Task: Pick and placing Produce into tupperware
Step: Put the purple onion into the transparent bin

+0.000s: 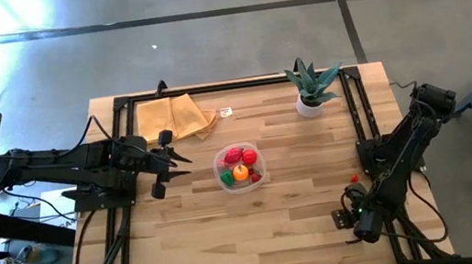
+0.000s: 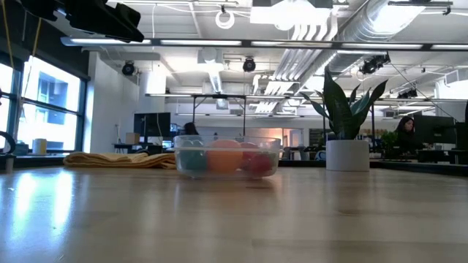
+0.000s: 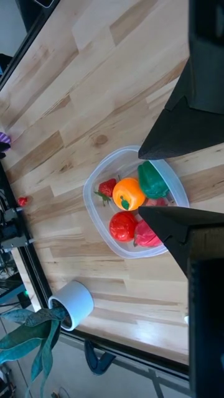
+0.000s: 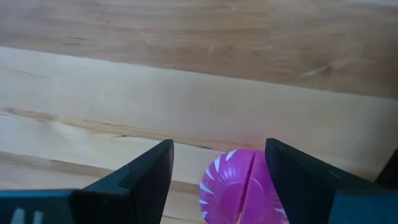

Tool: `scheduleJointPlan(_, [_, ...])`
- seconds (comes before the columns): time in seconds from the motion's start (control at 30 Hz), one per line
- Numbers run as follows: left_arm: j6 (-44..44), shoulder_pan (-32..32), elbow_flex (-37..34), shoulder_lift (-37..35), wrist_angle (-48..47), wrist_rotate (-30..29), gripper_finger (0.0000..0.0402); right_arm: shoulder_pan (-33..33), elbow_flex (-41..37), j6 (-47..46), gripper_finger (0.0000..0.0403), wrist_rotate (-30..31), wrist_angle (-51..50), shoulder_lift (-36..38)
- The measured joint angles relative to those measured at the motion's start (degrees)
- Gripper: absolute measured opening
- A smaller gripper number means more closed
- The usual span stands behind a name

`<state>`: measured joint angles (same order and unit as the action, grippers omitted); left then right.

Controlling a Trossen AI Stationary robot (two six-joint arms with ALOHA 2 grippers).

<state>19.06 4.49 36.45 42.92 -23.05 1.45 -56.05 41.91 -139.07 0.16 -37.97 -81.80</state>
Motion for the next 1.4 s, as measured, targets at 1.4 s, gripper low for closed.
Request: scheduleJointPlan(1.4, [0.0,0.0,0.0,-0.01,0.0,0.0,0.012,6.21,0.02,-5.0,0.0246,-14.48,6.52,2.05])
